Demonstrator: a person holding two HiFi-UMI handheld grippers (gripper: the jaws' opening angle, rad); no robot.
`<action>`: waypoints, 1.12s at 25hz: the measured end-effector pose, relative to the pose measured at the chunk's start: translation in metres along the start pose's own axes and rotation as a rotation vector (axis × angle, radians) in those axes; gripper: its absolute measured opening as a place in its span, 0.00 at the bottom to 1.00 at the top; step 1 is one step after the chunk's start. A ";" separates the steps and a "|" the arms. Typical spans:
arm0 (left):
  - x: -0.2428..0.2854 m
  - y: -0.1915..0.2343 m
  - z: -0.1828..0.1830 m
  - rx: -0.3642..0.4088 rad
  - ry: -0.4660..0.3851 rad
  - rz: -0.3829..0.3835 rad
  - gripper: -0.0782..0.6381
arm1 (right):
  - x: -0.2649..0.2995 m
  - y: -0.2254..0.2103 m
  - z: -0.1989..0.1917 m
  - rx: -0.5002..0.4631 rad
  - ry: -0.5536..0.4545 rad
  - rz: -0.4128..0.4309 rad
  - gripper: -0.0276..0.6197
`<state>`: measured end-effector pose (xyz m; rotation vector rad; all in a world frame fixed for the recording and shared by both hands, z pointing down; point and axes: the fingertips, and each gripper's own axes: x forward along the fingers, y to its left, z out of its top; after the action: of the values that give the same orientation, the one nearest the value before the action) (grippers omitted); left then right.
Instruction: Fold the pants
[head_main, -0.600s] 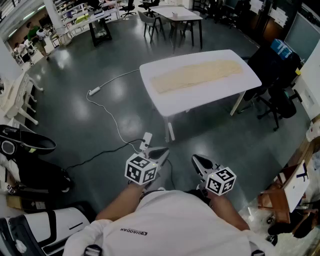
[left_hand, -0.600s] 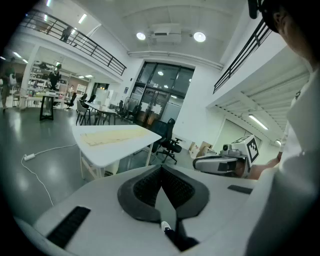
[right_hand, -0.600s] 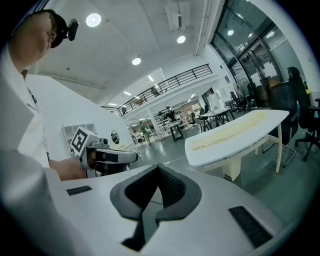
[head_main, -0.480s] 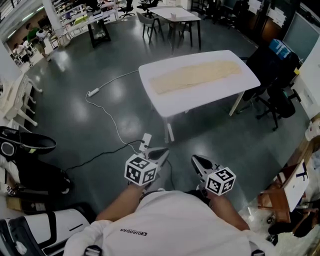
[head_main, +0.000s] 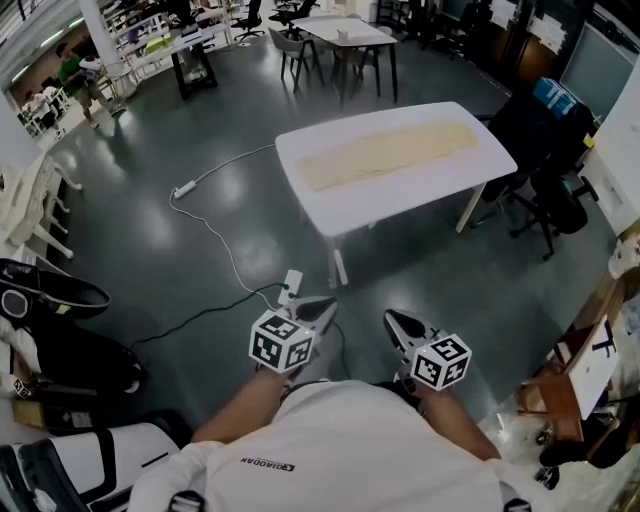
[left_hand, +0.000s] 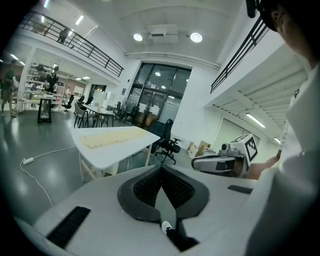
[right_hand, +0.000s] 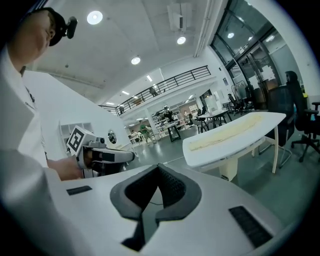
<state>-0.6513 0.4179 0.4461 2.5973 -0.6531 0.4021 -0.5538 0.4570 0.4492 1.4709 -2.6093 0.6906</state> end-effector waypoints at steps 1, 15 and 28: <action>-0.001 0.000 0.000 -0.001 0.000 -0.001 0.15 | 0.001 0.000 0.001 0.006 -0.009 -0.005 0.07; -0.018 0.024 -0.021 -0.024 0.053 0.000 0.15 | 0.028 0.012 -0.004 0.043 0.017 -0.026 0.07; 0.006 0.036 -0.035 -0.078 0.088 -0.038 0.15 | 0.021 -0.012 -0.012 0.079 0.069 -0.098 0.07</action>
<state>-0.6701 0.4033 0.4908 2.4993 -0.5769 0.4666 -0.5569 0.4403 0.4702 1.5554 -2.4671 0.8261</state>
